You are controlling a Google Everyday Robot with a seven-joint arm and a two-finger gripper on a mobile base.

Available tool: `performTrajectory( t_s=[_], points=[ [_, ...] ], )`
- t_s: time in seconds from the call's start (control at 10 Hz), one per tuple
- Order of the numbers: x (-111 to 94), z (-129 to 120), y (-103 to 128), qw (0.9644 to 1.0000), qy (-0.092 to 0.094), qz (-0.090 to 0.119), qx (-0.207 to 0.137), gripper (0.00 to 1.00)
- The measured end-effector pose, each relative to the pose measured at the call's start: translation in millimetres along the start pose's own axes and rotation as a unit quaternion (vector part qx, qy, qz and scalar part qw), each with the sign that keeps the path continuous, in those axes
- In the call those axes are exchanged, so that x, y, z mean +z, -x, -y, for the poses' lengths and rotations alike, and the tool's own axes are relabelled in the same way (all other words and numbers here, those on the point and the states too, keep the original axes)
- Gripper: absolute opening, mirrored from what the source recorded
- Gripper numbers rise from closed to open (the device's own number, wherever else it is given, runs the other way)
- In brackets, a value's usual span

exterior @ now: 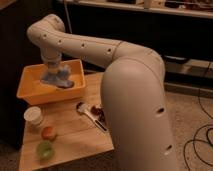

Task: Wipe tray with towel

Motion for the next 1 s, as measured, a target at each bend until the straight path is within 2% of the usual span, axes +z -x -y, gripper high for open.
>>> performTrajectory(
  t_s=[0.1, 0.2, 0.4, 0.5, 0.8, 1.0],
  points=[
    [15.6, 7.7, -7.6, 0.9998, -0.006, 0.017, -0.001, 0.00],
    [26.3, 18.4, -18.4, 0.9996, -0.012, 0.025, 0.000, 0.00],
    [39.4, 31.6, -14.6, 0.9984, -0.006, 0.056, -0.004, 0.00],
    [42.9, 34.8, -14.0, 0.9979, -0.004, 0.064, -0.005, 0.00],
    [60.3, 41.4, -12.6, 0.9970, 0.019, 0.074, -0.011, 0.00],
    [80.3, 37.9, -12.9, 0.9968, 0.036, 0.068, -0.018, 0.00]
  ],
)
